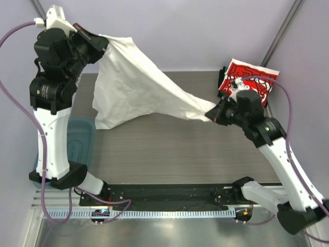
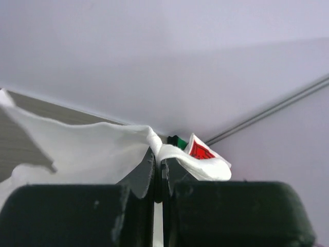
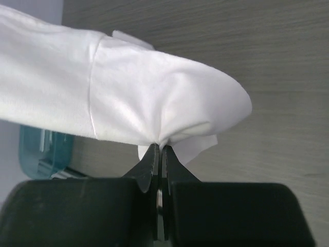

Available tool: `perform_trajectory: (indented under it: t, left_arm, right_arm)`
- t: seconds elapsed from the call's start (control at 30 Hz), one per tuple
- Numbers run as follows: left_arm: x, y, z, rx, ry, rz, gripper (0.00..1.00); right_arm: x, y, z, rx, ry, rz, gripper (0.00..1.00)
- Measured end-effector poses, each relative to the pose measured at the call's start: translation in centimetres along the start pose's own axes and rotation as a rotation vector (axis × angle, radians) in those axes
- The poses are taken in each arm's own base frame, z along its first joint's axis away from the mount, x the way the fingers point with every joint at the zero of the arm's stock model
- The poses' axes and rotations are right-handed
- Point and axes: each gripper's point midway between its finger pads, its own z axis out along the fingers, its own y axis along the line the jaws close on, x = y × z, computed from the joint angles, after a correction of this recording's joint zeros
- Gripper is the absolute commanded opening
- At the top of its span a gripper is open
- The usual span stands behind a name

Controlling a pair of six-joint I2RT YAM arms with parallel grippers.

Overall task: Fold and stack the t-shirts
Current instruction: Flatten the tshirt out

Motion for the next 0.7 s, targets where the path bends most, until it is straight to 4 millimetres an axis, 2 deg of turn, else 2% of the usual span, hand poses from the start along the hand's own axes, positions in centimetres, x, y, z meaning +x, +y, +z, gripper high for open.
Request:
perform_trajectory:
  t: [0.07,0.17,0.2,0.23,0.3,0.37,0.4,0.47,0.53,0.57,0.6,0.67,0.7]
  left_arm:
    - [0.3,-1.3,1.0,0.050,0.021,0.012,0.00]
    - [4.2,-2.2,3.4,0.087,0.124,0.039,0.00]
    - [6.0,-2.2,4.0,0.089,0.163,0.048,0.00]
    - [8.9,-2.1,4.6,0.087,0.214,0.061,0.00]
    - [14.9,-1.7,4.6,0.074,0.332,0.094,0.00]
    - [21.6,-0.9,3.3,0.049,0.432,0.145,0.00]
    - [25.4,-0.4,1.7,0.035,0.494,0.189,0.00]
    - [31.0,0.5,-1.7,0.017,0.558,0.276,0.00]
    - [34.9,1.0,-5.8,0.024,0.588,0.365,0.00]
    - [36.2,1.4,-8.2,0.028,0.577,0.403,0.00]
    - [36.9,1.6,-10.2,0.046,0.568,0.435,0.00]
    - [37.9,1.3,-14.7,0.107,0.519,0.469,0.00]
    - [38.3,1.2,-16.5,0.131,0.503,0.467,0.00]
  right_arm:
    - [1.7,0.1,-2.4,-0.044,0.009,0.025,0.01]
    - [4.5,-1.3,-4.4,-0.026,0.039,0.051,0.01]
    - [5.3,-2.2,-4.6,0.004,0.054,0.054,0.01]
    - [6.1,-3.2,-4.6,0.046,0.075,0.057,0.01]
    - [6.9,-5.7,-4.0,0.161,0.091,0.057,0.01]
    - [7.2,-8.0,-3.5,0.279,0.103,0.054,0.01]
    - [6.9,-9.2,-3.1,0.345,0.097,0.050,0.01]
    - [6.5,-11.3,-2.3,0.451,0.098,0.050,0.01]
    - [6.2,-13.6,-1.6,0.552,0.101,0.067,0.04]
    - [6.2,-14.5,-1.5,0.580,0.097,0.078,0.12]
    - [6.4,-15.4,-1.4,0.605,0.096,0.097,0.47]
    - [7.0,-17.0,-1.3,0.642,0.092,0.140,0.86]
    - [7.5,-17.8,-1.3,0.656,0.102,0.160,0.99]
